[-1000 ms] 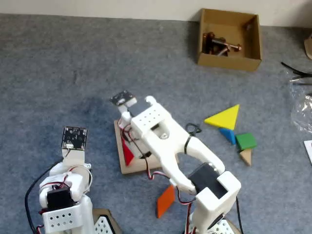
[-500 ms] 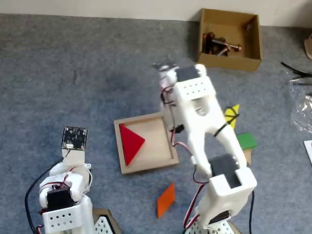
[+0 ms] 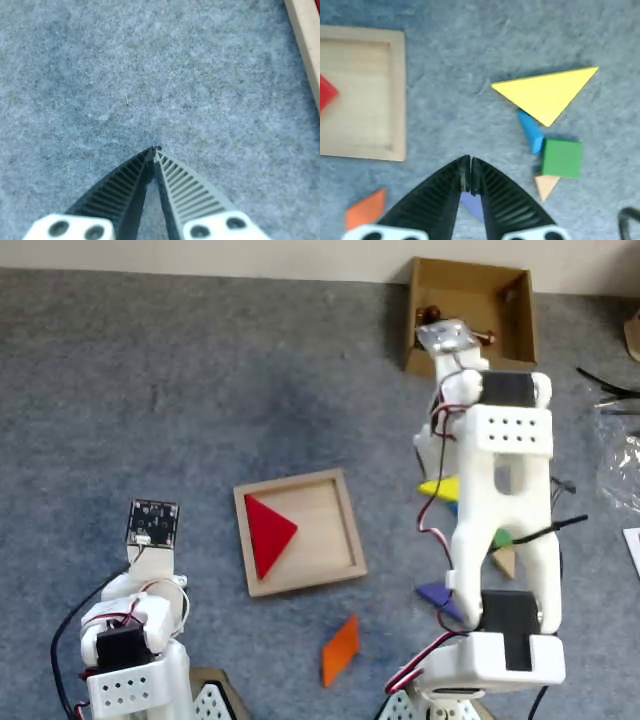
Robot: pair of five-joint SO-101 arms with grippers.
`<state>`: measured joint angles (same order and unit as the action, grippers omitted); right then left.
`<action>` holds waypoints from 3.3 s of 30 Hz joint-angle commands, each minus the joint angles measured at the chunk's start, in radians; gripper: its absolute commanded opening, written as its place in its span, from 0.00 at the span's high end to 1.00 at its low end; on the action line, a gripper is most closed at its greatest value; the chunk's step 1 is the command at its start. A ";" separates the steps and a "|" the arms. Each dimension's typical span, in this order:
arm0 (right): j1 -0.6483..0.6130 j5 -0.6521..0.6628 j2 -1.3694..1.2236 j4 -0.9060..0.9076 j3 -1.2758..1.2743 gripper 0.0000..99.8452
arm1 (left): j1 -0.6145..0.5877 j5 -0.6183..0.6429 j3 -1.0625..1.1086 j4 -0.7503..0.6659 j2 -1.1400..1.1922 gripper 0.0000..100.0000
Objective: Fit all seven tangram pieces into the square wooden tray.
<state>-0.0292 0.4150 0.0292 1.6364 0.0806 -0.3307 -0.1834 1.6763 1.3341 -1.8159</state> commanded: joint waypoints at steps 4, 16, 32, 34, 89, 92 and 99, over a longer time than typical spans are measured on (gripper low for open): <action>0.124 0.216 0.030 -0.193 -0.102 0.99 | -0.018 0.005 0.019 0.002 -0.005 0.99; 0.160 0.574 0.025 -0.283 -0.193 0.99 | -0.018 0.005 0.019 0.002 -0.005 0.99; 0.208 1.051 0.027 -0.288 -0.358 0.88 | -0.018 0.005 0.019 0.002 -0.005 0.99; 0.220 1.092 0.025 -0.289 -0.358 0.87 | -0.018 0.005 0.019 0.002 -0.005 0.99; -0.042 0.835 -0.199 -0.665 -0.389 0.82 | -0.018 0.005 0.019 0.002 -0.005 0.99; -0.067 0.789 -0.199 -0.733 -0.395 0.82 | -0.018 0.005 0.019 0.002 -0.005 0.99; -0.110 0.652 -0.191 -0.733 -0.387 0.82 | -0.018 0.005 0.019 0.002 -0.005 0.99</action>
<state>-0.1135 1.1208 -0.1780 0.9244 -0.3184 -0.3307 -0.1834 1.6763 1.3341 -1.8159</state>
